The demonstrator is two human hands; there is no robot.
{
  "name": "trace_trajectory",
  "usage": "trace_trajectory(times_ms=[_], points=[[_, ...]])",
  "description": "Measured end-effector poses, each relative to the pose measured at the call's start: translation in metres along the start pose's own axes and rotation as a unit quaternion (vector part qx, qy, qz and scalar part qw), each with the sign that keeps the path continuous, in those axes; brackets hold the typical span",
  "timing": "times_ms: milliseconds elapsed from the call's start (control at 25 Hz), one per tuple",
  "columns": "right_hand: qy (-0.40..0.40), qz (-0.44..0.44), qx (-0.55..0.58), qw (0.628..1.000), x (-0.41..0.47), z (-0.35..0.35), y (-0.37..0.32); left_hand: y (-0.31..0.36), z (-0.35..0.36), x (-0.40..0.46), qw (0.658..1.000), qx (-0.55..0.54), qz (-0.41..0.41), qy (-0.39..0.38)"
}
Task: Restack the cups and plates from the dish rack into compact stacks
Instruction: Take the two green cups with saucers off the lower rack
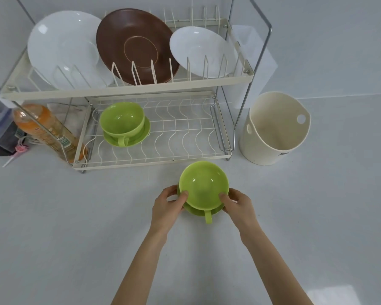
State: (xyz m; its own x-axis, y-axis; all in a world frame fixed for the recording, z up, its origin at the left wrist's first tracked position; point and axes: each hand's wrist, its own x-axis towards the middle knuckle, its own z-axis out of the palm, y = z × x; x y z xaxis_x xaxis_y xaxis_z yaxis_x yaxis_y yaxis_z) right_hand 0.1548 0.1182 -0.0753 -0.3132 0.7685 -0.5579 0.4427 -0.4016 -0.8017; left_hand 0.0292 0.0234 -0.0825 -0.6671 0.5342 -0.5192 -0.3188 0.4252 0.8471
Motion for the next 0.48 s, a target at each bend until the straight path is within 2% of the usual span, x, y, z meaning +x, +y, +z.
trace_trajectory(times_ms=[280, 480], points=[[0.009, -0.017, -0.077, 0.997, 0.005, 0.002, 0.003, -0.005, 0.003, 0.012, 0.998, 0.059, -0.020, 0.000], [0.018, -0.058, -0.179, 0.982, 0.002, -0.001, -0.002, -0.001, 0.000, 0.014, 0.986, 0.165, 0.009, -0.014]])
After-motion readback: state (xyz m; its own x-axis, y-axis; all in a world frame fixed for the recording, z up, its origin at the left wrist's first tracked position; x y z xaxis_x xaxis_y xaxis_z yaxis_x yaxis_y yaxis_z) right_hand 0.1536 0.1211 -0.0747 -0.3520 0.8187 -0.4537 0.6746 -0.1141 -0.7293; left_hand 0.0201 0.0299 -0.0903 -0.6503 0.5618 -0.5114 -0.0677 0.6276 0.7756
